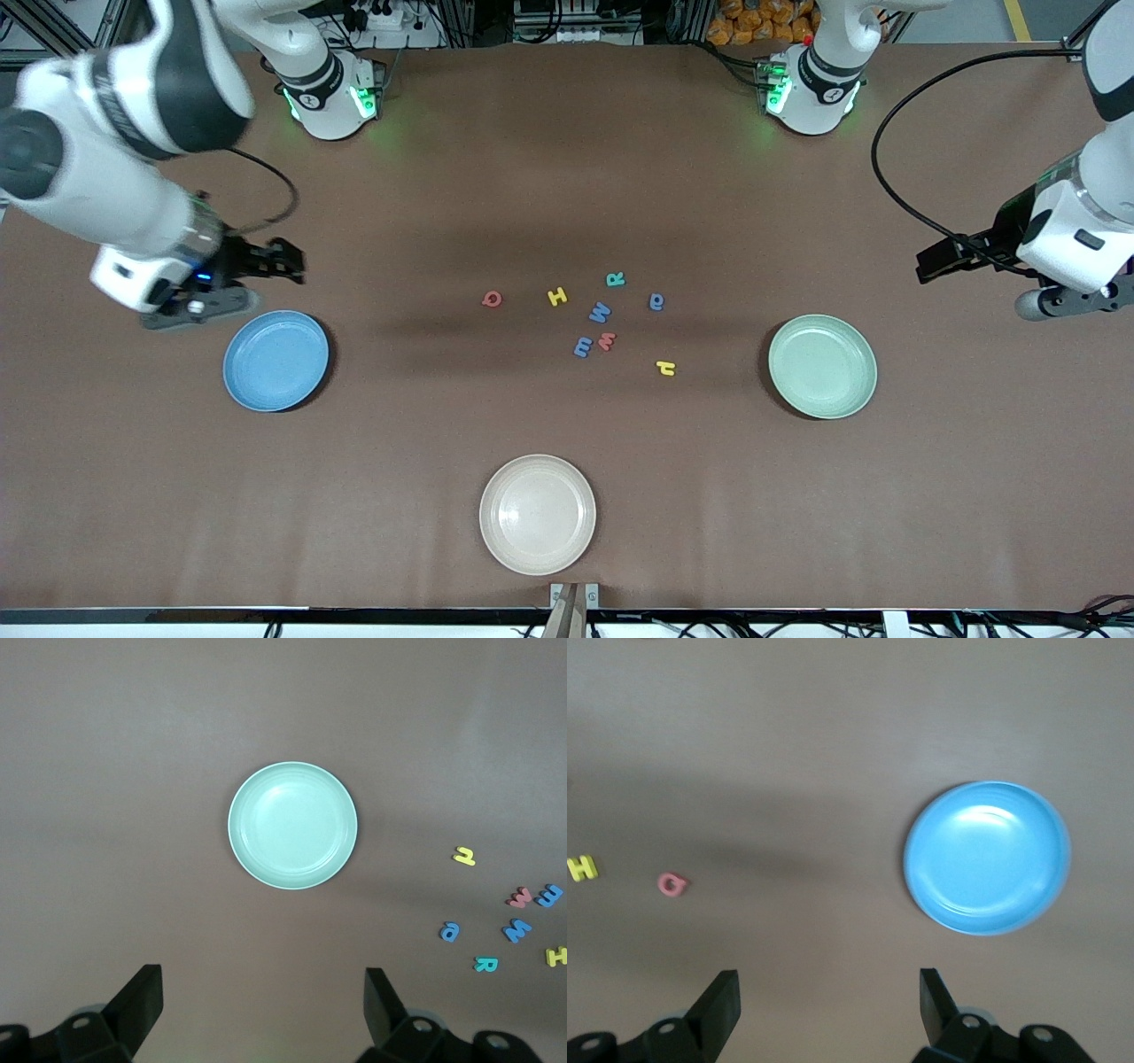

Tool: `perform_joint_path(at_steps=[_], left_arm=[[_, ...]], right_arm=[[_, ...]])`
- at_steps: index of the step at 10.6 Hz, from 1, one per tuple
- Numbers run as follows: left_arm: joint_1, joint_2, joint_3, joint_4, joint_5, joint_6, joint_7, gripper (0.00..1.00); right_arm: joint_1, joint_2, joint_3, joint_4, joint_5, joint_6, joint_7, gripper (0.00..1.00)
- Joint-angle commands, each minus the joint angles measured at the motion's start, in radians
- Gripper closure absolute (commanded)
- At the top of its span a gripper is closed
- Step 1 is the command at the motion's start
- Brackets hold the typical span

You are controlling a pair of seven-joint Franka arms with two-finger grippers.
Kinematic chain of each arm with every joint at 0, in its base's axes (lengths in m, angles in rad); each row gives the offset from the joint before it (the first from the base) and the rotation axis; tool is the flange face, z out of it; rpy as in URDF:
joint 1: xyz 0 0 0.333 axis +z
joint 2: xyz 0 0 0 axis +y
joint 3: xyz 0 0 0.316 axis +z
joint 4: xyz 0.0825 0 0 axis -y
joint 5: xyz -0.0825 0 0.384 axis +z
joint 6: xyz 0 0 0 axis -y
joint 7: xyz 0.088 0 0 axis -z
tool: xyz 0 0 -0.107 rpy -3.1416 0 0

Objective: Sort uppercase to blue plate, lowercase to green plate
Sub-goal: 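Move the right gripper toward the pink Q while the left gripper reaches letters, then lower the right gripper over the pink Q while the left gripper nears h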

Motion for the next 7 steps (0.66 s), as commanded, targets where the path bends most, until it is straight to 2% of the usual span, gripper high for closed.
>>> perform_joint_path(at_steps=[1,3,4,7], left_arm=[[0.003,-0.009,-0.030,0.002,0.026,-0.012,-0.025,0.00],[0.001,0.001,-0.042,0.000,0.006,-0.001,-0.024,0.00],[0.000,0.010,-0.051,-0.003,0.002,0.011,-0.021,0.00],[0.000,0.041,-0.061,-0.056,-0.075,0.083,-0.003,0.00]], right_arm=[[0.095,0.103,-0.004,0.007,0.003,0.126,0.146,0.10],[0.181,0.204,-0.004,0.007,0.003,0.250,0.298,0.10],[0.191,0.235,-0.002,0.007,0.006,0.278,0.323,0.11],[0.301,0.309,0.001,0.007,0.020,0.350,0.291,0.13]])
